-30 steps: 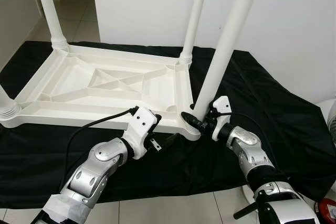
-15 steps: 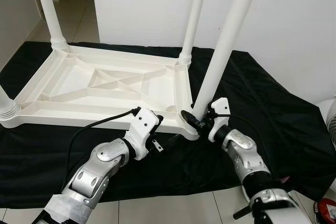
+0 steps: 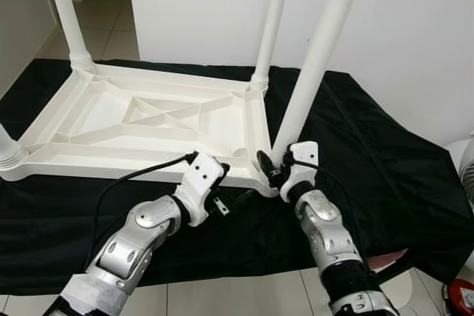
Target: Building children table
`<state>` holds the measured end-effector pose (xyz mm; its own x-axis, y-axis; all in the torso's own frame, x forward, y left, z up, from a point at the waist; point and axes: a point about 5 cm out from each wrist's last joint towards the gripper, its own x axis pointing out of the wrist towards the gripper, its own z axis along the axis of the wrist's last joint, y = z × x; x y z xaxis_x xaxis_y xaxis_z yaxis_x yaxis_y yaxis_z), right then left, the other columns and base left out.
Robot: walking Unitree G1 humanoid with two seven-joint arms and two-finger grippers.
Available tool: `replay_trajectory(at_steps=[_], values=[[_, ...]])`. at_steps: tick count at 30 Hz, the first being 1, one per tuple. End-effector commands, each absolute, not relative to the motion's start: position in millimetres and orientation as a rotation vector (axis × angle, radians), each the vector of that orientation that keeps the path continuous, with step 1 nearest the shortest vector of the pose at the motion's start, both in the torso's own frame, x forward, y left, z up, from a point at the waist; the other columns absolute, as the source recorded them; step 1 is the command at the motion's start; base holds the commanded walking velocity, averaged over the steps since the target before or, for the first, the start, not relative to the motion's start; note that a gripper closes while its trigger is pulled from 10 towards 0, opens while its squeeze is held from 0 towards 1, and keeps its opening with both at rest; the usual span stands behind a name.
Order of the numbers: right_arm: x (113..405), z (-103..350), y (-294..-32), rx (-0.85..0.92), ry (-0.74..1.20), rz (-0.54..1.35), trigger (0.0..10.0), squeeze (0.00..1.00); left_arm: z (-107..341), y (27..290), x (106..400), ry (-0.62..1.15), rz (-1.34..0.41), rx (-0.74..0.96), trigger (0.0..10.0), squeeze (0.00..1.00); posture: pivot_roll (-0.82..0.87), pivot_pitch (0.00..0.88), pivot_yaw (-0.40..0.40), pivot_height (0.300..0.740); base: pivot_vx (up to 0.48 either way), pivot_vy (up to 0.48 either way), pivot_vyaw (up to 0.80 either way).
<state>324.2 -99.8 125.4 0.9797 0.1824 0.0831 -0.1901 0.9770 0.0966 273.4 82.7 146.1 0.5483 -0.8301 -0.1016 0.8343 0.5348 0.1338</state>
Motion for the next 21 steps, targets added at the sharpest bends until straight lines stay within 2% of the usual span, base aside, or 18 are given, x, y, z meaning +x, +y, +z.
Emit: replay_trajectory(at_steps=[1, 4, 7, 13, 14, 21], values=[[320, 120, -95, 0.129, -0.051, 0.137, 10.0, 0.0, 147, 78, 268, 0.022, -1.099, 0.174, 10.0, 0.0, 0.09, 0.0, -0.088, 0.74, 0.0, 0.0, 0.0], [314, 130, -83, 0.174, -0.102, 0.22, 10.0, 0.0, 147, 77, 267, 0.024, -1.101, 0.172, 10.0, 0.0, 0.09, 0.0, -0.087, 0.74, 0.0, 0.0, 0.0], [313, 131, -83, 0.175, -0.1, 0.235, 10.0, 0.0, 147, 77, 267, 0.024, -1.102, 0.171, 10.0, 0.0, 0.09, 0.0, -0.087, 0.74, 0.0, 0.0, 0.0], [313, 129, -96, 0.151, -0.082, 0.233, 10.0, 0.0, 147, 76, 267, 0.025, -1.107, 0.17, 10.0, 0.0, 0.09, 0.0, -0.087, 0.74, 0.0, 0.0, 0.0], [313, 129, -100, 0.154, -0.086, 0.231, 10.0, 1.0, 147, 75, 267, 0.025, -1.107, 0.169, 10.0, 0.0, 0.08, 0.0, -0.088, 0.74, 0.0, 0.0, 0.0], [310, 131, -120, 0.113, -0.11, 0.253, 10.0, 1.0, 146, 75, 266, 0.027, -1.109, 0.167, 10.0, 0.0, 0.08, 0.005, -0.091, 0.74, 0.0, 0.0, 0.0]])
